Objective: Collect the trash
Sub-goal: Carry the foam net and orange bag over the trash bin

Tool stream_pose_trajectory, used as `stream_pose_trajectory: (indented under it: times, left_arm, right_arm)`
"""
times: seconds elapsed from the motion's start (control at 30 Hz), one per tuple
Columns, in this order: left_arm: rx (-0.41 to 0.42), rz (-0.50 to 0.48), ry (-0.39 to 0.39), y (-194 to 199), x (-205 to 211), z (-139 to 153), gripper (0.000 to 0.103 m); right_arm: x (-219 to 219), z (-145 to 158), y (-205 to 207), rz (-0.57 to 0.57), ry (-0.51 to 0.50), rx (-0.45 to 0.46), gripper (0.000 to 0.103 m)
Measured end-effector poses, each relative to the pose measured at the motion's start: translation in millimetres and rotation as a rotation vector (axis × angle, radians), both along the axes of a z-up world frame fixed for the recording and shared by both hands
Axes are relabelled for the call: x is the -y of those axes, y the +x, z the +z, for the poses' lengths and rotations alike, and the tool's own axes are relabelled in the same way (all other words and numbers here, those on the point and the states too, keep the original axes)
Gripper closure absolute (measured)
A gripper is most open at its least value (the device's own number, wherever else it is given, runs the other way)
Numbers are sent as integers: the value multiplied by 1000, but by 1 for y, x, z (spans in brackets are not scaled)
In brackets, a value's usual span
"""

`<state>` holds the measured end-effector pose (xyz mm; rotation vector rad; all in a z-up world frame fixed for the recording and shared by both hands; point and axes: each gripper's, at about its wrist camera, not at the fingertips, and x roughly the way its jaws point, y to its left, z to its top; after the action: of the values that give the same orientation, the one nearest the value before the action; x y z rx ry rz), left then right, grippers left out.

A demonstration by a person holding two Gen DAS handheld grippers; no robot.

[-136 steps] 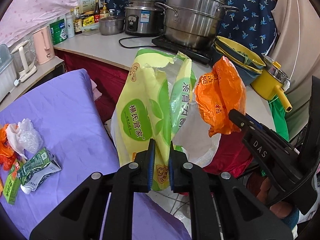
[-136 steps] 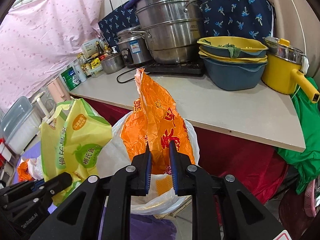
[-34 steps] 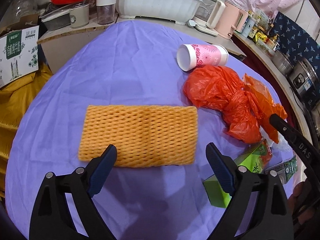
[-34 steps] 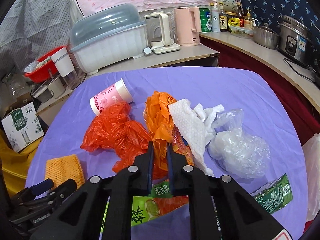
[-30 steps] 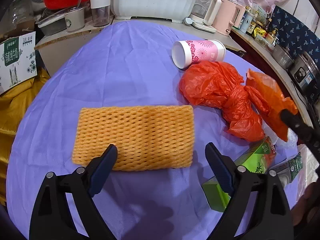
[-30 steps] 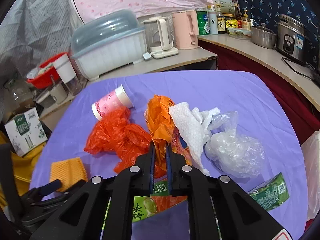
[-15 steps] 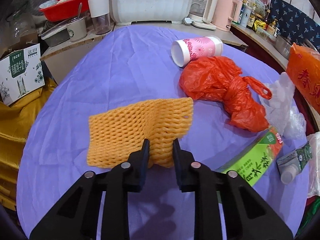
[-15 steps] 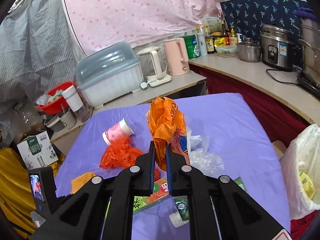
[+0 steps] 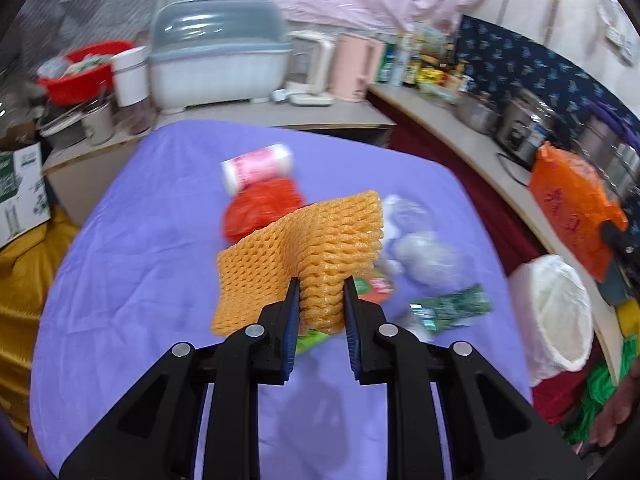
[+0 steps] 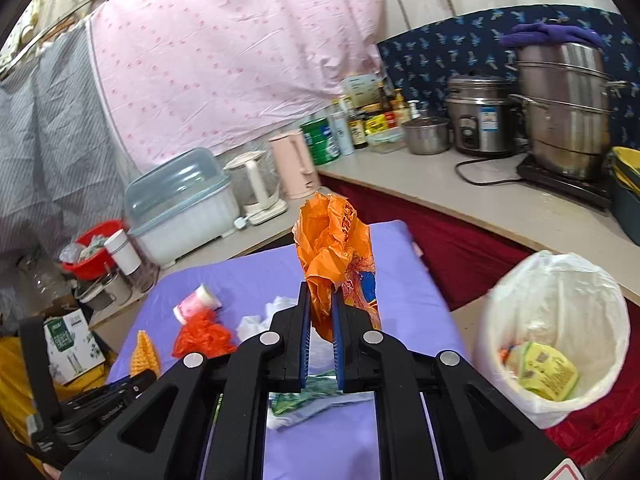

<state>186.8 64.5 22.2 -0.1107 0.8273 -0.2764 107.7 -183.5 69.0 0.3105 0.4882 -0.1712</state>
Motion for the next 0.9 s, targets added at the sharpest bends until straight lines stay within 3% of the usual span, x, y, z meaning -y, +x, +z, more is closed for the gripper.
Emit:
stream_pose_trajectory:
  times: [0.37, 0.63, 0.9]
  left_arm:
    - [74, -296, 3, -64, 139, 36, 83]
    - [87, -460, 13, -109, 231, 36, 83]
    - [79, -564, 14, -125, 291, 31, 83]
  right_arm:
    - [96, -4, -80, -189, 49, 17, 94]
    - [148, -22, -129, -297, 82, 3, 94]
    - [185, -39, -154, -362, 101, -22, 94]
